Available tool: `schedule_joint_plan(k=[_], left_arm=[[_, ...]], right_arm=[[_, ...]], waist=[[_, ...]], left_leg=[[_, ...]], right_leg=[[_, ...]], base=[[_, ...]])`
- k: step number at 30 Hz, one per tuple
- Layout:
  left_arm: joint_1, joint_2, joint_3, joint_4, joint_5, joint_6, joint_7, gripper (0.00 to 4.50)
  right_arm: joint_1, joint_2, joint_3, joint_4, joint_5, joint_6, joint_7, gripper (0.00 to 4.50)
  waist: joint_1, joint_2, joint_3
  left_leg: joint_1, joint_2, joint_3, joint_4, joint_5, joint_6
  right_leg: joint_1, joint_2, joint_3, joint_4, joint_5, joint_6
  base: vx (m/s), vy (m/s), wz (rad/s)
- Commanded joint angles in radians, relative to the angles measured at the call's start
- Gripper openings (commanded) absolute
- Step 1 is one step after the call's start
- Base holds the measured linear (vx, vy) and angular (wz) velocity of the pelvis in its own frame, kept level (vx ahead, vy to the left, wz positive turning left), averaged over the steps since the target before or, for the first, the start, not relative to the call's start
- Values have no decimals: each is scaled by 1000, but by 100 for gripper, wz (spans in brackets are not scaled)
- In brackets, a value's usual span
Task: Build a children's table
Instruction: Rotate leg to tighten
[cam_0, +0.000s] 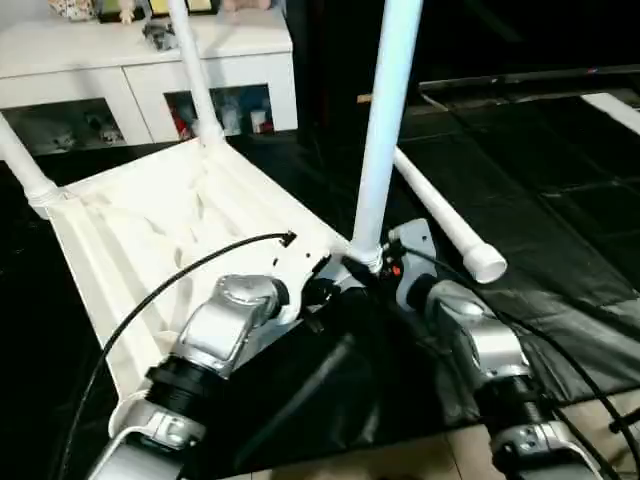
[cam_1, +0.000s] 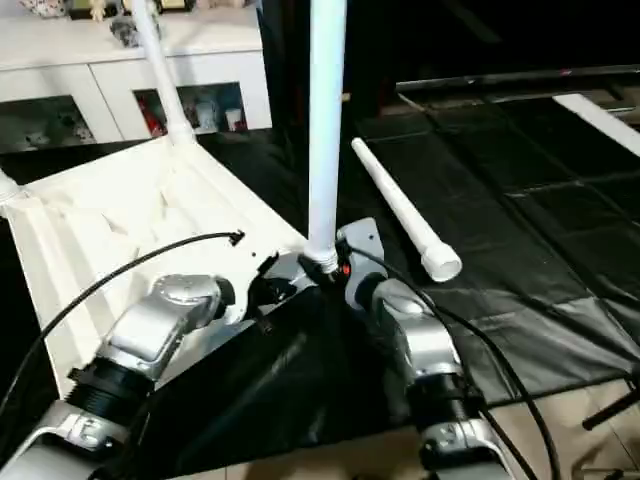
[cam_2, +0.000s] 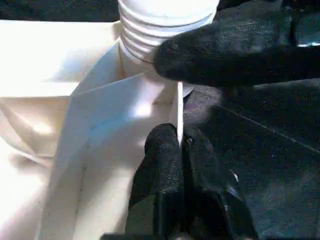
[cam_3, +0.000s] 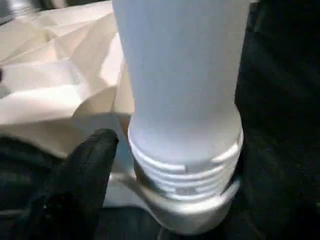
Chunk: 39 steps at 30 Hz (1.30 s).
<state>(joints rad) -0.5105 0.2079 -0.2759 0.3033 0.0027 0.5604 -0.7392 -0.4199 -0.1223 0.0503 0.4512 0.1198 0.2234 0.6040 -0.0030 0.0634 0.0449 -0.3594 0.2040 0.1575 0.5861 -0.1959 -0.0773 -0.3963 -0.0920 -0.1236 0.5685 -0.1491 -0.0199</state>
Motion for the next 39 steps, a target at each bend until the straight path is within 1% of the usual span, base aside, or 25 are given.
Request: schedule_joint_plan(k=[1,2,3,5,7,8,10,11,14,16,17,19,20,21,22,23,25,26,28,31,32,36,37,38,39], left_arm=[[-7,55,-22,-24,-2,-95,-95,0],[-7,64,-29,-22,-1,-110,-110,0],[-6,74,-34,-19,-3,-119,-129,0],[-5,97,-46,-11,-8,-143,-176,0],[-4,140,-74,1,-12,-209,-268,0],[-4,140,-74,1,-12,-209,-268,0],[-1,171,-96,2,-27,-255,-356,0],[-1,179,-103,4,-34,-273,-383,0],[-6,198,-121,13,-38,-303,-438,0],[-21,223,-157,51,-17,-370,-506,0],[-26,229,-169,64,-9,-393,-527,0],[-32,235,-183,72,-1,-413,-550,0],[-33,236,-188,75,2,-422,-559,0],[-38,241,-202,77,14,-438,-574,0],[-38,241,-202,77,14,-438,-574,0],[-40,244,-211,76,18,-447,-587,0],[-43,246,-224,75,25,-459,-605,0],[-45,246,-231,76,29,-465,-610,0],[-51,243,-236,91,33,-487,-620,0],[-59,237,-239,110,37,-505,-624,0],[-59,237,-239,110,37,-505,-624,0],[-60,235,-242,116,39,-513,-628,0],[-60,234,-242,118,39,-516,-629,0],[-60,234,-242,118,39,-516,-630,0],[-59,234,-242,119,39,-518,-630,0]], right_arm=[[40,-49,43,-8,5,-61,116,428],[43,-61,43,-12,8,-72,132,436],[45,-75,38,-18,18,-62,147,440],[51,-124,37,-34,34,-71,214,449],[52,-194,28,-64,69,-81,337,449],[52,-194,28,-64,69,-81,337,449],[44,-247,28,-78,82,-86,425,449],[40,-262,33,-79,84,-93,451,449],[28,-300,59,-78,83,-105,524,449],[2,-334,101,-70,74,-113,606,449],[-7,-342,117,-66,70,-115,636,449],[-16,-347,136,-63,69,-114,671,449],[-19,-348,143,-63,68,-112,682,449],[-29,-344,155,-56,59,-118,688,449],[-29,-344,155,-56,59,-118,688,449],[-39,-337,162,-43,51,-129,688,449],[-55,-327,172,-22,41,-144,699,449],[-60,-325,180,-17,40,-152,717,449],[-69,-328,196,-10,48,-149,749,449],[-79,-327,216,-5,55,-138,789,449],[-79,-327,216,-5,55,-138,789,432],[-90,-320,218,13,57,-131,811,418],[-91,-320,220,16,58,-131,817,397],[-91,-320,220,16,59,-131,819,397],[-91,-320,220,15,60,-130,821,382]], waist=[[14,0,-75],[21,0,-77],[24,-2,-75],[31,2,-70],[48,5,-69],[51,3,-70],[59,2,-69],[63,5,-69],[72,3,-69],[81,-1,-69],[88,1,-71],[92,-2,-71],[92,-6,-71],[96,-6,-71],[96,-6,-71],[96,-10,-71],[97,-9,-71],[95,-13,-70],[97,-12,-69],[98,-14,-70],[98,-14,-71],[98,-17,-71],[98,-17,-70],[98,-19,-69],[99,-18,-69]], left_leg=[[-11,15,-1,-56,-135,96],[-12,16,-3,-54,-120,102],[-13,15,2,-51,-106,113],[-10,16,4,-54,-136,113],[4,22,7,-55,-176,97],[6,22,8,-54,-184,99],[5,26,11,-56,-181,98],[6,26,11,-56,-178,98],[7,26,14,-55,-190,91],[5,27,16,-55,-185,91],[8,28,16,-54,-181,93],[8,28,16,-54,-180,91],[7,29,17,-55,-177,91],[7,29,16,-55,-170,87],[5,29,16,-55,-164,86],[5,29,16,-55,-159,85],[3,29,15,-55,-163,82],[1,28,15,-56,-164,81],[5,27,17,-54,-176,79],[3,28,17,-53,-170,81],[3,28,17,-53,-166,81],[0,27,16,-52,-163,82],[0,27,17,-52,-166,81],[0,27,17,-52,-167,80],[1,27,17,-52,-168,78]], right_leg=[[65,-55,49,-50,-179,-209],[64,-56,48,-49,-160,-211],[61,-53,51,-44,-126,-222],[60,-51,49,-48,-167,-224],[50,-52,52,-54,-220,-215],[50,-51,52,-54,-215,-217],[51,-48,56,-47,-204,-218],[49,-49,57,-46,-203,-219],[46,-48,59,-45,-210,-226],[48,-48,61,-44,-220,-223],[45,-49,62,-43,-219,-221],[46,-50,63,-40,-216,-224],[46,-51,64,-41,-216,-223],[46,-52,65,-40,-224,-222],[47,-52,66,-39,-222,-220],[47,-52,67,-38,-221,-219],[47,-53,67,-38,-240,-215],[48,-53,67,-38,-245,-212],[44,-52,69,-41,-269,-207],[45,-53,71,-39,-260,-210],[46,-52,70,-37,-256,-211],[47,-53,70,-36,-265,-209],[46,-53,71,-37,-275,-206],[46,-53,71,-38,-280,-206],[45,-53,71,-38,-288,-203]], base=[[0,0,0],[0,0,0],[0,0,0],[0,0,0],[0,0,0],[0,0,0],[0,0,0],[0,0,0],[0,0,0],[0,0,0],[0,0,0],[0,0,0],[0,0,0],[0,0,0],[0,0,0],[0,0,0],[0,0,0],[0,0,0],[0,0,0],[0,0,0],[0,0,0],[0,0,0],[0,0,0],[0,0,0],[0,0,0]])
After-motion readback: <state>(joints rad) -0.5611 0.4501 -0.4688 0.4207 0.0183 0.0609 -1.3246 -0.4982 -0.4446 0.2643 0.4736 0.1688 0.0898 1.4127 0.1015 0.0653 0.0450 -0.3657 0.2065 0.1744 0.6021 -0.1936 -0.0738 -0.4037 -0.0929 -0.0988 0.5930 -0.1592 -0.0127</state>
